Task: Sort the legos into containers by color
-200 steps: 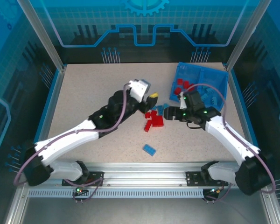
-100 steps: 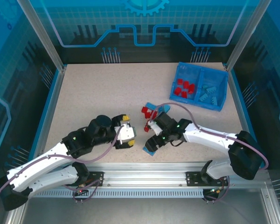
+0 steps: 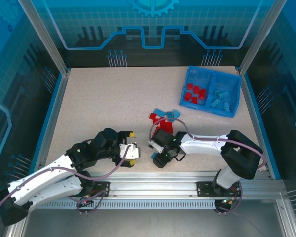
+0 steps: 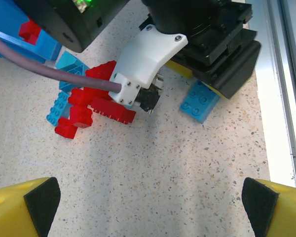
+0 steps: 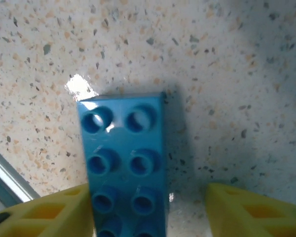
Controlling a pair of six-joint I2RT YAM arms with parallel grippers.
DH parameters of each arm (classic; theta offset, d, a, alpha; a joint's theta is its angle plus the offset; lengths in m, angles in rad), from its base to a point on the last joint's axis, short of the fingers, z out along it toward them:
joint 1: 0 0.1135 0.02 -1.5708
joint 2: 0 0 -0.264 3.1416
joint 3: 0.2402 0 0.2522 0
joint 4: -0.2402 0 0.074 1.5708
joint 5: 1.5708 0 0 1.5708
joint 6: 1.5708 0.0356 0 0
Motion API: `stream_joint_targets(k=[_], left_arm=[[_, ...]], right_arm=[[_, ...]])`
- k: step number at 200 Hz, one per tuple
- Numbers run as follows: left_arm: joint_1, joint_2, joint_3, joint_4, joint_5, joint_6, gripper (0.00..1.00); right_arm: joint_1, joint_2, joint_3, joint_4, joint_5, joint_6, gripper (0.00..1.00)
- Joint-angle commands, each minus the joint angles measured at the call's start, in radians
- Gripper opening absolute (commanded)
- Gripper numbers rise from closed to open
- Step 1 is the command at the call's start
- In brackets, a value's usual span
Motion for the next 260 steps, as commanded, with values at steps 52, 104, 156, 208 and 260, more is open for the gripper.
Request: stream_joint_targets(k=[52, 104, 156, 208, 260], left_arm=[[0.002, -0.054, -0.044, 0.088, 0.022, 0.006, 0.99], [0.021, -0.106, -0.074, 0.243, -0.047, -0.069, 0.99], [0.087, -0.105, -0.080, 0.384, -0.090, -0.231, 0.99], [0.132, -0.107, -0.070, 0.407, -0.033, -0.285, 0.99], [0.146, -0.087, -0.055, 0.381, -0.010, -0.272, 0.99]], right_arm=[[-0.015, -0.079, 0.025, 0.043, 0.065, 0.057, 0.32], [-0.266, -0.350, -0.020, 0.196, 0.024, 0.203, 0.28], [-0.658, -0.397, 0.042, 0.233, 0.015, 0.306, 0.28], [-1.009, -0.293, 0.124, 0.256, 0.003, 0.438, 0.28], [-1.108, 0.000, 0.330, 0.256, 0.075, 0.426, 0.28]])
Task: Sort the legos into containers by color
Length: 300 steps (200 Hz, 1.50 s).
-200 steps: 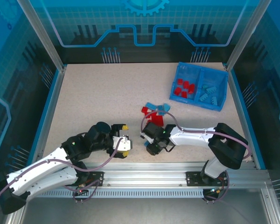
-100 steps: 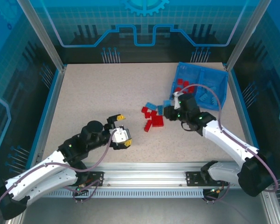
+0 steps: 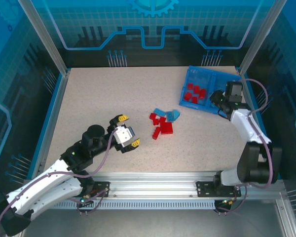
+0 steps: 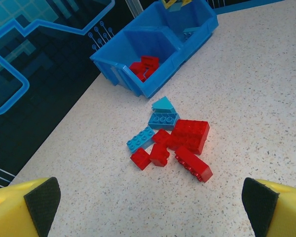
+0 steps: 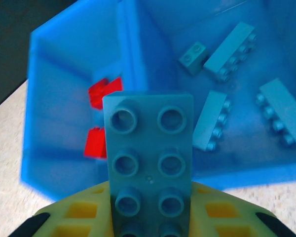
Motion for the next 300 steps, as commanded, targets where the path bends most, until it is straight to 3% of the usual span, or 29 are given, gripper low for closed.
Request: stream_joint_targets(k=[1, 42, 70, 88, 140, 172, 198, 241, 284, 300], left_arm=[[0.011, 0.006, 0.011, 0.013, 0.031, -0.006, 0.99], [0.013, 0.008, 0.015, -0.006, 0.031, 0.009, 0.99], [0.014, 0.011, 0.016, -0.012, 0.023, 0.019, 0.99], [0.019, 0.013, 0.014, -0.011, 0.026, 0.021, 0.99], [0.038, 0.026, 0.002, -0.011, 0.046, 0.044, 0.99], [0.060, 0.039, -0.003, -0.015, 0.079, 0.057, 0.99], [0.070, 0.051, -0.001, -0.029, 0.109, 0.068, 0.99], [0.070, 0.072, 0.008, -0.076, 0.177, 0.095, 0.99], [0.071, 0.075, 0.014, -0.094, 0.166, 0.111, 0.99], [0.070, 0.074, 0.013, -0.093, 0.167, 0.112, 0.99]], right_arm=[[-0.030, 0.124, 0.118, 0.009, 0.040, 0.014, 0.28], [-0.083, 0.350, 0.314, -0.043, 0.049, 0.051, 0.30], [-0.095, 0.427, 0.406, -0.100, 0.017, 0.055, 0.48], [-0.095, 0.410, 0.411, -0.109, 0.015, 0.046, 0.58], [-0.059, 0.203, 0.280, -0.128, -0.010, 0.012, 0.59], [0.079, -0.019, 0.115, -0.116, 0.021, 0.007, 0.61], [0.288, -0.106, 0.025, -0.109, 0.040, -0.038, 0.64], [0.580, 0.026, -0.004, -0.143, -0.061, -0.267, 0.64], [0.714, 0.104, -0.011, -0.189, -0.020, -0.265, 0.60], [0.742, 0.123, 0.004, -0.212, -0.042, -0.197, 0.59]])
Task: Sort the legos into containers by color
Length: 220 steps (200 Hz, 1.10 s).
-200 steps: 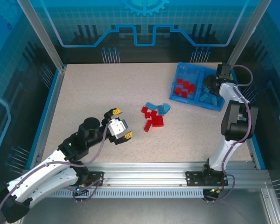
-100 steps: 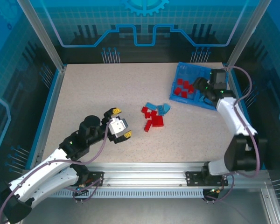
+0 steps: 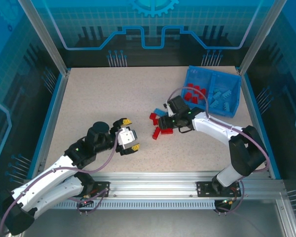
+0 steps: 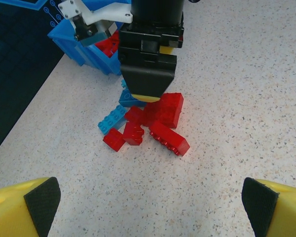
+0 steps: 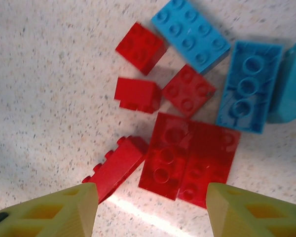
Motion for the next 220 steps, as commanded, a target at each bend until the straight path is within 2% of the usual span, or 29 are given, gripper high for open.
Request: stream_joint_targets(k=[1, 19, 39, 79, 151, 188, 220], left_arm=[[0.009, -0.002, 0.013, -0.017, 0.033, 0.025, 0.99], [0.008, 0.001, 0.013, -0.016, 0.036, 0.023, 0.99], [0.008, 0.001, 0.014, -0.023, 0.039, 0.020, 0.99], [0.009, -0.001, 0.017, -0.052, 0.058, 0.039, 0.99], [0.009, -0.009, 0.014, -0.073, 0.086, 0.063, 0.99], [0.009, -0.012, 0.012, -0.079, 0.081, 0.070, 0.99], [0.009, -0.020, 0.011, -0.092, 0.109, 0.087, 0.99]], right_arm=[[0.039, 0.019, 0.014, -0.051, -0.011, 0.048, 0.58], [0.066, 0.079, 0.067, -0.174, 0.054, 0.230, 0.57], [0.097, 0.153, 0.114, -0.223, 0.023, 0.328, 0.58], [0.179, 0.234, 0.173, -0.217, 0.040, 0.382, 0.62], [0.180, 0.349, 0.236, -0.190, 0.072, 0.442, 0.59], [0.172, 0.380, 0.236, -0.180, 0.132, 0.469, 0.49], [0.163, 0.369, 0.224, -0.162, 0.124, 0.437, 0.36]])
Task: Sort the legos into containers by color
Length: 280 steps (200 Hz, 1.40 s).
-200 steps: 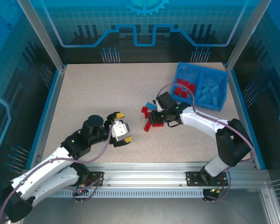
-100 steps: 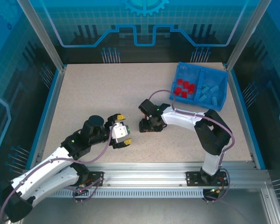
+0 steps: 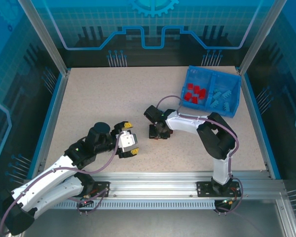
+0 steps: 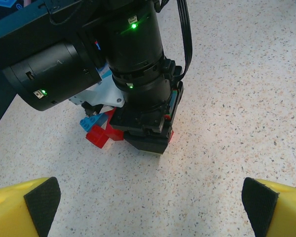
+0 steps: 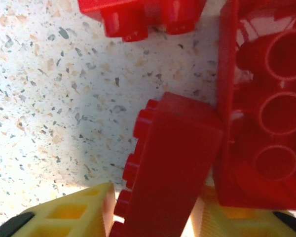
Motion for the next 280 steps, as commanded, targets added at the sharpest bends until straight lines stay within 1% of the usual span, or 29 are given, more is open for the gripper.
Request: stream_joint_targets(k=[1, 16, 37, 42, 47, 60, 77, 101, 125, 142, 156, 171, 184, 215, 224, 233, 256, 280], left_arm=[[0.009, -0.018, 0.012, -0.033, 0.059, 0.039, 0.99], [0.008, -0.029, 0.009, -0.060, 0.093, 0.070, 0.99], [0.009, -0.033, 0.005, -0.058, 0.088, 0.076, 0.99], [0.008, -0.033, 0.005, -0.059, 0.087, 0.076, 0.99], [0.008, -0.033, 0.005, -0.059, 0.085, 0.078, 0.99], [0.009, -0.032, 0.005, -0.054, 0.082, 0.076, 0.99], [0.008, -0.028, 0.006, -0.039, 0.064, 0.062, 0.99], [0.008, -0.015, 0.010, -0.001, 0.009, 0.024, 0.99], [0.008, 0.000, 0.020, 0.008, -0.011, 0.008, 0.99], [0.008, 0.003, 0.023, 0.014, -0.024, -0.002, 0.99], [0.008, 0.003, 0.022, 0.025, -0.036, -0.010, 0.99], [0.009, 0.003, 0.023, 0.028, -0.044, -0.014, 0.99], [0.008, 0.002, 0.025, 0.026, -0.046, -0.015, 0.99], [0.008, 0.000, 0.025, 0.026, -0.053, -0.014, 0.99], [0.008, 0.000, 0.025, 0.028, -0.054, -0.015, 0.99], [0.008, 0.001, 0.024, 0.031, -0.054, -0.017, 0.99], [0.009, 0.004, 0.022, 0.036, -0.056, -0.018, 0.99], [0.009, 0.007, 0.021, 0.036, -0.053, -0.023, 0.99]], right_arm=[[-0.013, 0.014, 0.005, 0.022, 0.029, -0.007, 0.36], [-0.012, -0.010, -0.003, 0.031, 0.003, -0.033, 0.31], [-0.012, -0.069, -0.022, 0.034, -0.009, -0.056, 0.26], [-0.013, -0.088, -0.028, 0.033, -0.007, -0.061, 0.22], [-0.012, -0.110, -0.034, 0.035, -0.002, -0.066, 0.20], [-0.014, -0.168, -0.047, 0.033, 0.020, -0.079, 0.18], [-0.026, -0.244, -0.049, 0.024, 0.068, -0.119, 0.18], [-0.096, -0.329, -0.015, 0.005, 0.207, -0.242, 0.19], [-0.242, -0.362, 0.014, 0.060, 0.278, -0.354, 0.20], [-0.368, -0.328, 0.051, 0.110, 0.255, -0.386, 0.20], [-0.466, -0.256, 0.112, 0.127, 0.217, -0.392, 0.20], [-0.541, -0.150, 0.196, 0.123, 0.206, -0.392, 0.20], [-0.585, -0.056, 0.274, 0.107, 0.199, -0.387, 0.20], [-0.639, 0.133, 0.445, 0.047, 0.180, -0.383, 0.23], [-0.645, 0.173, 0.492, 0.016, 0.179, -0.383, 0.25], [-0.649, 0.197, 0.529, -0.011, 0.179, -0.379, 0.30], [-0.650, 0.180, 0.546, -0.020, 0.173, -0.380, 0.40], [-0.650, 0.116, 0.519, -0.021, 0.173, -0.381, 0.43]])
